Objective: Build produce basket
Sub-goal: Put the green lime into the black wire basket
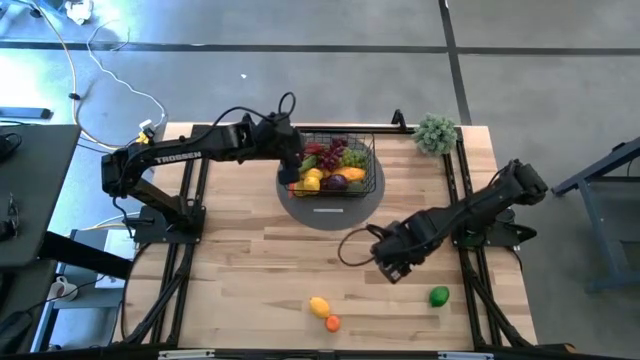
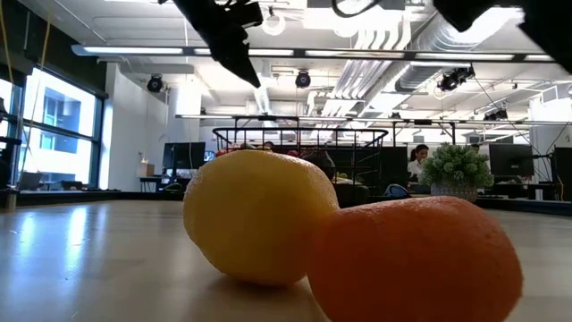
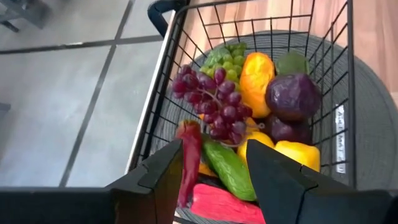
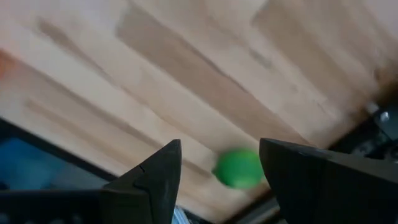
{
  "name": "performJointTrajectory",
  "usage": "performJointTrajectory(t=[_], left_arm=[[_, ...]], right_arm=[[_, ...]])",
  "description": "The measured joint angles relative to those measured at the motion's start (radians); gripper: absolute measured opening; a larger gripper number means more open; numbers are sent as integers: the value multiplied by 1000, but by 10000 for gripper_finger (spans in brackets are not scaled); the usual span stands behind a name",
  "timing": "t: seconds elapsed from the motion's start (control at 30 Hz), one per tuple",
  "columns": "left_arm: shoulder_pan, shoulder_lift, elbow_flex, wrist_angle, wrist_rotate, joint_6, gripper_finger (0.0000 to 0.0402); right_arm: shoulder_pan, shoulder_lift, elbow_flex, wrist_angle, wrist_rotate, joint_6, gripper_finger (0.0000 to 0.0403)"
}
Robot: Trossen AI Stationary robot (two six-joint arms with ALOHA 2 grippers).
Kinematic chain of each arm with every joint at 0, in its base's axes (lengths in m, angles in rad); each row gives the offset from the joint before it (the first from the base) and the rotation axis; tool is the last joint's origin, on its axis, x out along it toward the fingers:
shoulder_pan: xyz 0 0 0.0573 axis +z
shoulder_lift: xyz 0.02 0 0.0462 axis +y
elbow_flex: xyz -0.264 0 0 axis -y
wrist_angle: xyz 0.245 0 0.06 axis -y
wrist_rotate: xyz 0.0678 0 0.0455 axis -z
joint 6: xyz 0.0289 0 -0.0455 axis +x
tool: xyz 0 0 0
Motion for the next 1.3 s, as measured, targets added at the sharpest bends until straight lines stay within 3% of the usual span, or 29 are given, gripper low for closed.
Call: performJointTrajectory(t=[0.23,0.5,0.7,0.93,1.3], left_arm=[[-28,0,0,-16,0,-100,168],[-93,1,0,-17,1,-218,168],[-137,1,0,-99,0,-397,168],[-194,1,0,-307,1,-673,168],[-299,1,0,-360,-1,-788,168]], right_arm=[[62,0,-72,-8,-58,-103,235],[218,0,-152,-16,-42,-483,263],[362,1,-200,-4,-33,-637,264],[485,1,-223,98,-14,-693,264],[559,1,-305,223,52,-685,264]])
